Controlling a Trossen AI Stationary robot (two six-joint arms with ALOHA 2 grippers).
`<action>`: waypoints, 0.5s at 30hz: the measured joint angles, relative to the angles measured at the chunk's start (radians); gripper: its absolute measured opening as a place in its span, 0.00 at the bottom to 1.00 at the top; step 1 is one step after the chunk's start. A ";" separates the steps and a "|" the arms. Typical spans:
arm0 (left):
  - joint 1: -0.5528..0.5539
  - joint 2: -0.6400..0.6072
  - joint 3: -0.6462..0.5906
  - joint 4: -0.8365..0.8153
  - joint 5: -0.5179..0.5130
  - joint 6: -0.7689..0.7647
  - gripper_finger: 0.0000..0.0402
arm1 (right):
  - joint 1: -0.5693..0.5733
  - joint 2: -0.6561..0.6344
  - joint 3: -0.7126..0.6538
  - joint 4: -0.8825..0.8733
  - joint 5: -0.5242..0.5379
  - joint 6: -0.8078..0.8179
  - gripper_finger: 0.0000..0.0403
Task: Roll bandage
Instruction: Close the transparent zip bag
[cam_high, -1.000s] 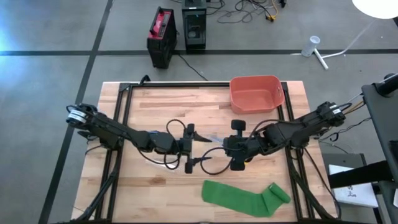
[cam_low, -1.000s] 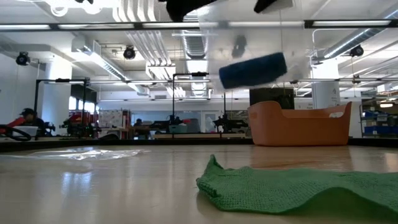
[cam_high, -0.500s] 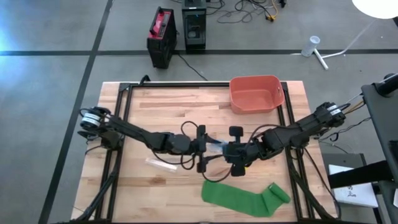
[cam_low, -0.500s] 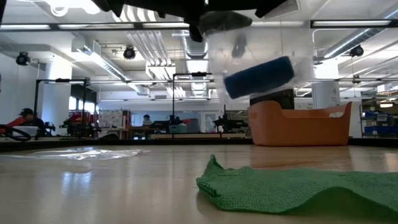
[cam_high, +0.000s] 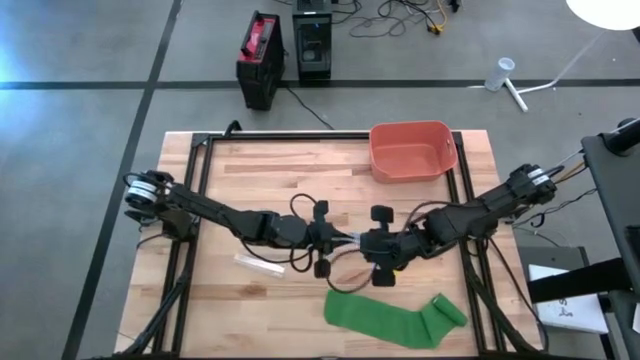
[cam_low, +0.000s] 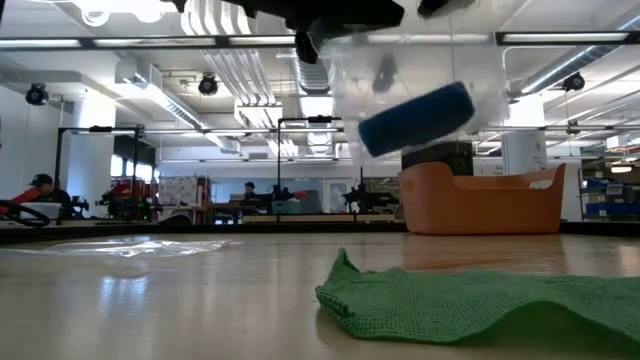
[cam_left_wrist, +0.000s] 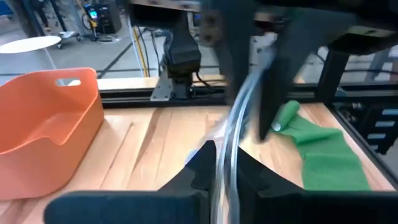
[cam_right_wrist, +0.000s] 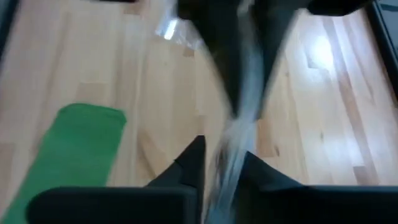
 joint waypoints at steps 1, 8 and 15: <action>-0.008 -0.016 -0.009 -0.012 -0.013 -0.006 0.04 | 0.008 -0.012 0.000 -0.001 -0.005 0.006 0.14; -0.080 -0.122 -0.074 -0.022 -0.050 -0.019 0.01 | 0.087 -0.124 -0.057 0.032 0.193 0.045 0.32; -0.140 -0.197 -0.125 -0.024 -0.078 -0.010 0.00 | 0.120 -0.149 -0.194 0.406 0.204 -0.079 0.41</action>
